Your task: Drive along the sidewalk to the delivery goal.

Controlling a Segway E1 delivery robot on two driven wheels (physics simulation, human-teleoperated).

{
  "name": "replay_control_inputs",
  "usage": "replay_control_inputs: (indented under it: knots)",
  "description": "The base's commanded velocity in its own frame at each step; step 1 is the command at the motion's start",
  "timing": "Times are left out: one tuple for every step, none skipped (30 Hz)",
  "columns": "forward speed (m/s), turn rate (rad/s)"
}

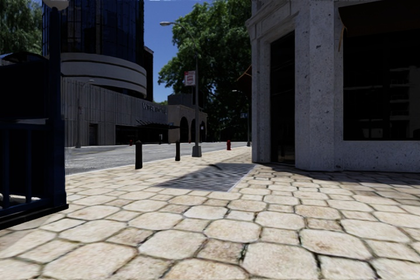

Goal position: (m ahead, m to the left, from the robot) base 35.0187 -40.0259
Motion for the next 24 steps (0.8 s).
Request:
replay_control_inputs:
  knots:
    - [2.0,0.0]
    - [2.0,0.0]
    - [2.0,0.0]
    - [2.0,0.0]
    - [2.0,0.0]
    - [2.0,0.0]
    - [2.0,0.0]
    - [2.0,0.0]
    - [2.0,0.0]
    - [2.0,0.0]
    - [2.0,0.0]
    - [2.0,0.0]
    - [2.0,0.0]
    - [2.0,0.0]
    - [2.0,0.0]
    - [2.0,0.0]
    - [2.0,0.0]
    - [2.0,0.0]
    - [2.0,0.0]
    - [2.0,0.0]
    - [2.0,0.0]
    - [2.0,0.0]
    - [2.0,0.0]
    - [2.0,0.0]
